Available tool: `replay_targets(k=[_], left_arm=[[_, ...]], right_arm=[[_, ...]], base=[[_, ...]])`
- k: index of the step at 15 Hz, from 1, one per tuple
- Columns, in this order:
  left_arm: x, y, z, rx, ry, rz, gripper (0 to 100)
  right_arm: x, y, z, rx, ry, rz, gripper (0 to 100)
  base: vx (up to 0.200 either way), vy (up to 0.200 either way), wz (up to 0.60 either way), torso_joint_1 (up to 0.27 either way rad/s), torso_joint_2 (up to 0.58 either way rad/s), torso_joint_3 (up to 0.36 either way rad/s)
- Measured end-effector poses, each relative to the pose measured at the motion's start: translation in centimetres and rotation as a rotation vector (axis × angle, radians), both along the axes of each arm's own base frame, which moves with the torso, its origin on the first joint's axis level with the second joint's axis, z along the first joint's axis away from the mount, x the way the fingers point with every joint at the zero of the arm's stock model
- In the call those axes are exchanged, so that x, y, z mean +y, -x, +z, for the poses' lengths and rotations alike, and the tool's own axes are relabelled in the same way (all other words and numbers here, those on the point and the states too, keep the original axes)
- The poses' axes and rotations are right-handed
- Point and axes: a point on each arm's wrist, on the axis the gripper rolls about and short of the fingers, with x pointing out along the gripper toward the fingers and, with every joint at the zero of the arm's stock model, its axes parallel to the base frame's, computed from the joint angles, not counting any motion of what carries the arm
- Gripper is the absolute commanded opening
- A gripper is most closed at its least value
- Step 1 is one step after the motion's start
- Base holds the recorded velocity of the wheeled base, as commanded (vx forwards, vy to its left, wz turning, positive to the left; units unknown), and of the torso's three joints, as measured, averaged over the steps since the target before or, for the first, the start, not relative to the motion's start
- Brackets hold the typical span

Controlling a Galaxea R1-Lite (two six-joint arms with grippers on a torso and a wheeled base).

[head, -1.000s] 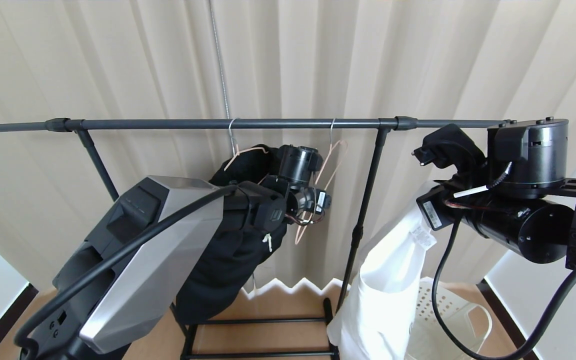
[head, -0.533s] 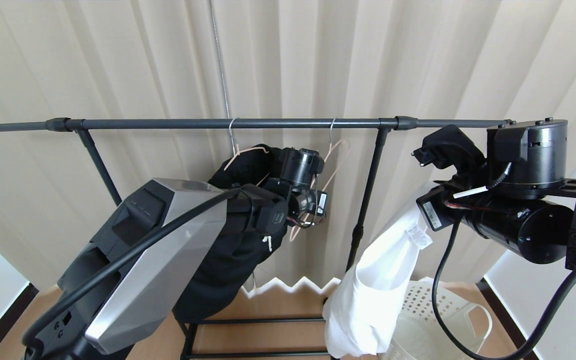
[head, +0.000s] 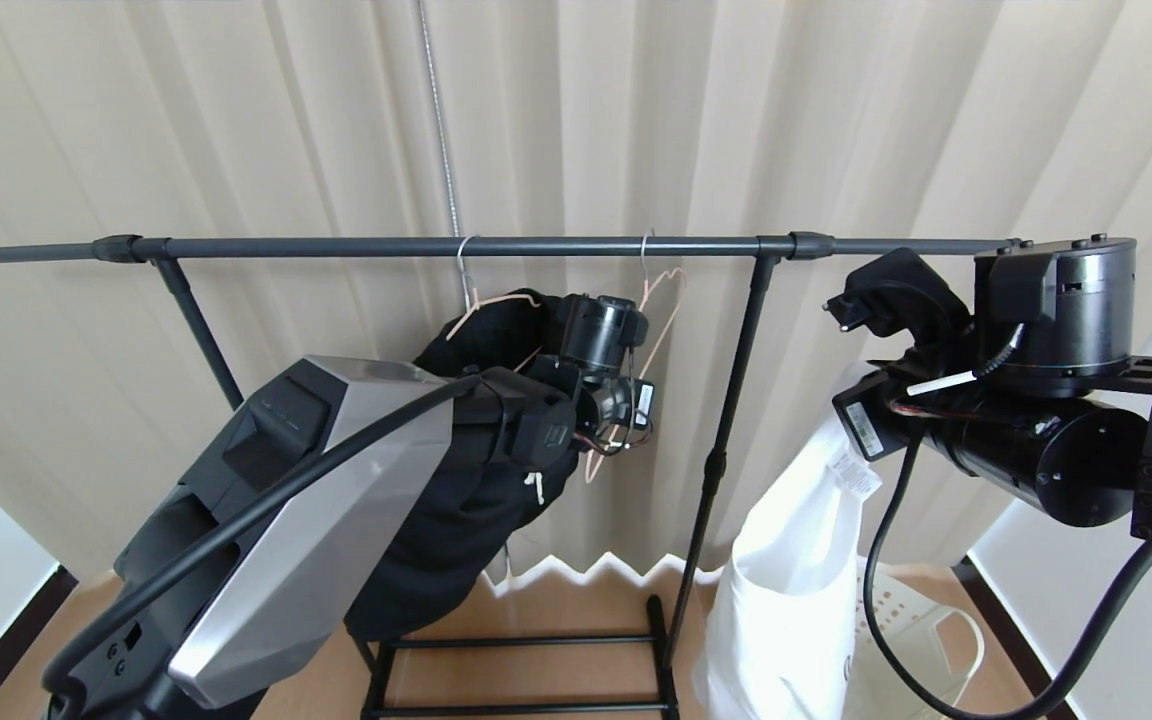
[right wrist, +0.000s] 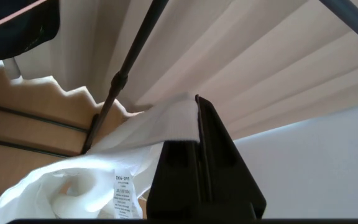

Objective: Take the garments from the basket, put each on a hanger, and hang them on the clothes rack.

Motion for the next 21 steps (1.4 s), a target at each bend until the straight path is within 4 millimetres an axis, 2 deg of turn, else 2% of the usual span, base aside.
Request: replay_targets(k=[6,12,18,21], left_arm=[[-0.3,0.8,1.9,-0.025,0.027,-0.01,0],[0.2,1.7,3.4,-0.033,0.036,-0.009,0],[1.6,4.6,2.9,-0.007,0.024,-0.019,0],[3.5,7.5,2.4,-0.002,0.019,-0.028,0]], right_arm=[[0.0,0.0,0.0,0.0,0.0,0.0,0],[0.0,0.0,0.1,-0.002,-0.001,0.0,0],[0.0,0.2,-0.1,0.001,0.001,-0.001,0],[0.0,0.4,-0.2,0.004,0.005,0.0,0]], base=[[0.0,0.0,0.0,0.0,0.0,0.0],[0.0,0.0,0.0,0.0,0.0,0.0],[0.0,0.0,0.0,0.0,0.0,0.0],[0.0,0.0,0.0,0.0,0.0,0.0]])
